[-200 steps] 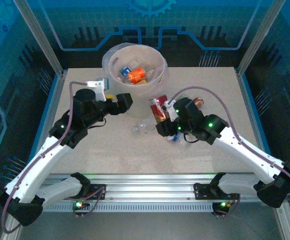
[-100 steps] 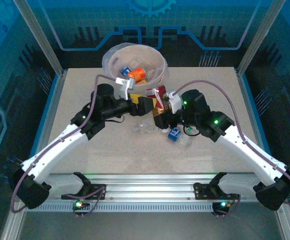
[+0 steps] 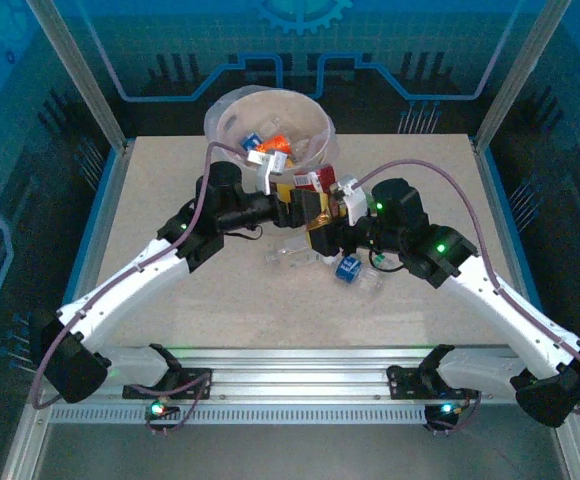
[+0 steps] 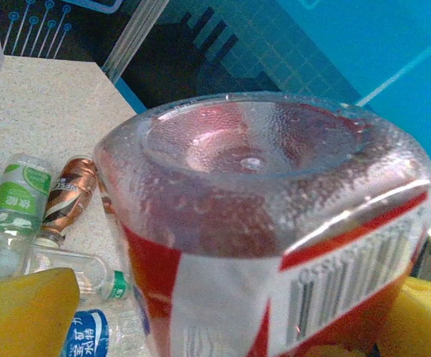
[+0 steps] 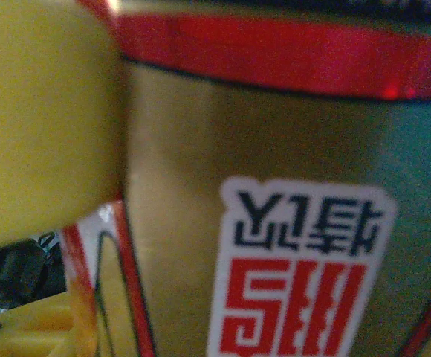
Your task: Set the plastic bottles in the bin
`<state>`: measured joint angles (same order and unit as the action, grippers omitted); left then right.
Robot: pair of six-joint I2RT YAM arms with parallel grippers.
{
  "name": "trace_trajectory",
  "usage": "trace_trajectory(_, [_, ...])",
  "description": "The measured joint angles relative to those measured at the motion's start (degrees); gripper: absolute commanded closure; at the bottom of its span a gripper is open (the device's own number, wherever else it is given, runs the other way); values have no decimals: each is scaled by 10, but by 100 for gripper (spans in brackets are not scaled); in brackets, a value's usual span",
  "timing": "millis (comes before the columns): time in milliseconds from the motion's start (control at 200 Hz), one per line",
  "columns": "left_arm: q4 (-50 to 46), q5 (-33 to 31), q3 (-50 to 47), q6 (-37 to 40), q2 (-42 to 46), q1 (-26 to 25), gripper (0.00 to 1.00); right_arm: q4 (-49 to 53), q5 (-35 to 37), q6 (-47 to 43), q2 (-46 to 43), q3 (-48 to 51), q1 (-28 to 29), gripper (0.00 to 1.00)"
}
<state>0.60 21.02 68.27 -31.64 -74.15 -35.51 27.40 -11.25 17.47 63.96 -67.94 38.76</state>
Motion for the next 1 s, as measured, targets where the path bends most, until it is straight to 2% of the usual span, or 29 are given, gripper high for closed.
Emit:
trace_trajectory(195, [14,12,5,-13,-15,-3,2,-5,-7,3,0,0,-1,54])
trace_trajectory(265, [15,16,6,-16,-17,-3,10,-9,-9,3,0,0,-1,54])
trace_trajectory(410, [23,24,10,-22,-17,-7,33,-10,-10,5,0,0,-1,53])
trace_trajectory(550, [27,28,11,-26,-17,-7,49,-11,-6,9,0,0,-2,50])
trace_trajectory(595, [28,27,12,-24,-18,-8,51,-10,-3,9,1,0,-2,47])
trace_trajectory(675, [28,27,12,-25,-19,-8,52,-9,0,9,1,0,-2,41])
trace_trajectory(775, [28,27,13,-25,-19,-8,52,-9,3,10,1,0,-2,26])
trace_trajectory(900, [14,9,18,-19,-19,-8,53,-9,14,6,-2,0,-2,0])
trace_trajectory(1001, [-24,-22,36,1,-19,-5,53,-3,30,4,-9,0,-2,0])
